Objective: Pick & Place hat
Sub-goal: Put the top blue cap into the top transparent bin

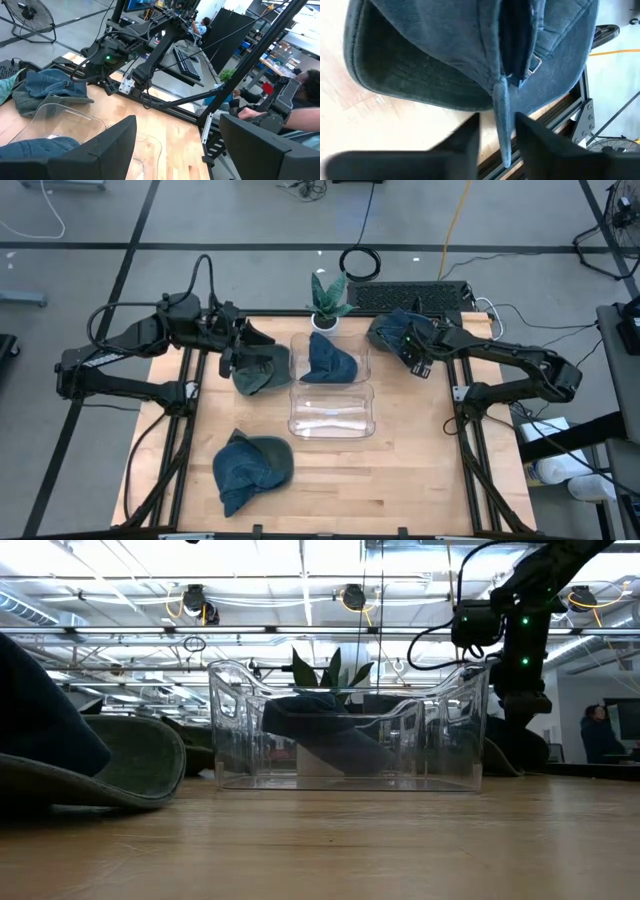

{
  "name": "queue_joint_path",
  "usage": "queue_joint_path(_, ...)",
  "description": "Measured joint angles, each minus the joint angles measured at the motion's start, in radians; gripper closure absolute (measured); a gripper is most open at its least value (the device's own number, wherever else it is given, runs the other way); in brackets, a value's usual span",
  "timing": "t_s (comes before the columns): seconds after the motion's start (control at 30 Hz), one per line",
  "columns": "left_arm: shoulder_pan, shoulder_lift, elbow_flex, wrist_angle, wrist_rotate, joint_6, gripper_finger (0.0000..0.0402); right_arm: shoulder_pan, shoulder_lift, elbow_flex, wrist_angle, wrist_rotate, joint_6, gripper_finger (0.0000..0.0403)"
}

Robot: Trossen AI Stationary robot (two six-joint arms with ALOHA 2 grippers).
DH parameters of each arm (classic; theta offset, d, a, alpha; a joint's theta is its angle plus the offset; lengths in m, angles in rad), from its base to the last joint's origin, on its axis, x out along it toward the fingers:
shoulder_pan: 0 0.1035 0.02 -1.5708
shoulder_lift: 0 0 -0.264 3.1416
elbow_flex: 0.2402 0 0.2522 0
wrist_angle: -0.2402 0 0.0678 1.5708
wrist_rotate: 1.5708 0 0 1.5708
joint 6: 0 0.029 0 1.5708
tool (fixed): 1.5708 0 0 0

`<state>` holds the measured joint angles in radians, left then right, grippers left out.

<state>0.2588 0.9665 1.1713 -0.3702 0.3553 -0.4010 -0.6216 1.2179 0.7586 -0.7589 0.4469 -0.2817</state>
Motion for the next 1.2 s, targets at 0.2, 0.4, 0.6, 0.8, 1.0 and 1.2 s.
queue_joint_path(0.2,0.000,0.000,0.000,0.000,0.000,0.004,0.0105,0.000,0.000,0.000,-0.003,-0.003,0.014,0.0392)
queue_joint_path(0.4,0.000,0.000,0.000,0.000,-0.005,0.004,0.0105,0.001,-0.052,0.043,-0.100,0.015,0.024,0.0399)
queue_joint_path(0.6,0.000,0.000,0.000,0.000,-0.018,0.024,0.0105,0.001,-0.163,0.151,-0.214,0.055,0.007,0.0400)
queue_joint_path(0.8,0.001,0.000,0.000,0.000,-0.027,0.034,0.0105,0.001,-0.216,0.284,-0.361,0.055,0.022,0.0401)
queue_joint_path(1.0,0.001,0.000,0.000,0.000,-0.046,0.035,0.0105,0.002,-0.217,0.419,-0.457,0.055,0.039,0.0402)
queue_joint_path(1.2,0.001,0.000,0.000,0.001,-0.053,0.029,0.0105,0.003,-0.216,0.540,-0.485,0.046,0.101,0.0402)
